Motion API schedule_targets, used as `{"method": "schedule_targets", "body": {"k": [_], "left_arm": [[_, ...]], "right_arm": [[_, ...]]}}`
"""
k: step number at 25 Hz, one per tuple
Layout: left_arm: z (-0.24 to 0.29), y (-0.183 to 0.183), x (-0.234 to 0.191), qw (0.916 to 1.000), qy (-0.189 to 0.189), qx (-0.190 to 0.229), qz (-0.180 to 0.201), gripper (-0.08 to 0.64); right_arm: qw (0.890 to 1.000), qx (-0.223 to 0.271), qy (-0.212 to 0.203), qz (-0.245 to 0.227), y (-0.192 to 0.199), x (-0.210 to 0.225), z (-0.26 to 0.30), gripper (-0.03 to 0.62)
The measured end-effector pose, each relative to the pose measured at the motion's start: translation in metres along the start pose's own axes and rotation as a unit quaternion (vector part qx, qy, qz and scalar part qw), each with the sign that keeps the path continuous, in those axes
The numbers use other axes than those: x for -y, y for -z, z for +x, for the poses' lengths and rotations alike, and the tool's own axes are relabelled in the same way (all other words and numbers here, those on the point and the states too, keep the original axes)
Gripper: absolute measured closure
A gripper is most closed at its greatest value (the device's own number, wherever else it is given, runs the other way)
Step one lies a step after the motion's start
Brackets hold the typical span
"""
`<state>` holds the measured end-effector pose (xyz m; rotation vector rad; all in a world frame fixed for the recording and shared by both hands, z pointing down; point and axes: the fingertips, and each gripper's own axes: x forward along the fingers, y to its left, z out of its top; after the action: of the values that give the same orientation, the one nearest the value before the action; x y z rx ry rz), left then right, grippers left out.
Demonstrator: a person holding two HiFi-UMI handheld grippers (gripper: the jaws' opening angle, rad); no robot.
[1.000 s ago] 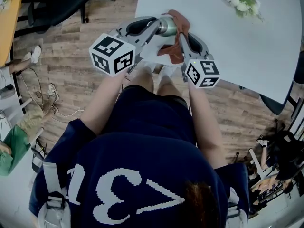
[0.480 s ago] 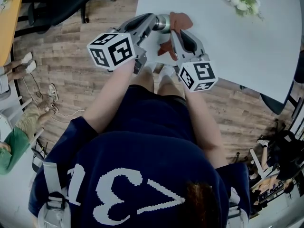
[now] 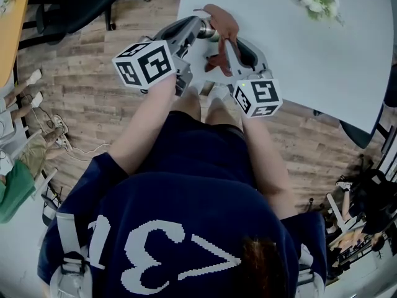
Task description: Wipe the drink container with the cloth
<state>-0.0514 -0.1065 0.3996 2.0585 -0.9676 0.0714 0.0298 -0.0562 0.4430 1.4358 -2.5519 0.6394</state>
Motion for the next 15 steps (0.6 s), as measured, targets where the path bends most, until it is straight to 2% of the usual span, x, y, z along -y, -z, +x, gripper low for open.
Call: {"method": "schedule_targets", "body": {"k": [4,6,11,15], "left_arm": [[0.000,0.001,-0.001,1.0000,-0.002,0.000,-0.002,0.537],[0.002,0.001,-0.001,1.0000,0.000,-0.001,-0.004,0.537],[0.004,-0.001,-0.002,1.0000,-0.001,-0.003,-0.004,0.537],[0.004,-0.002,-0.004,1.0000,-0.002,-0.004,-0.007,0.537]], "right_arm": [[0.996,-0.066,0.051,0.011,0.045,0.039,-0.004,0.537],[0.995,-0.082,0.055,0.011,0.055,0.044,-0.005,0.537],[0.998,-0.056,0.014,-0.021,0.028,0.010,0.000,0.537],[0.998,-0.014,-0.040,-0.051,-0.005,-0.028,-0.001,0.537]]}}
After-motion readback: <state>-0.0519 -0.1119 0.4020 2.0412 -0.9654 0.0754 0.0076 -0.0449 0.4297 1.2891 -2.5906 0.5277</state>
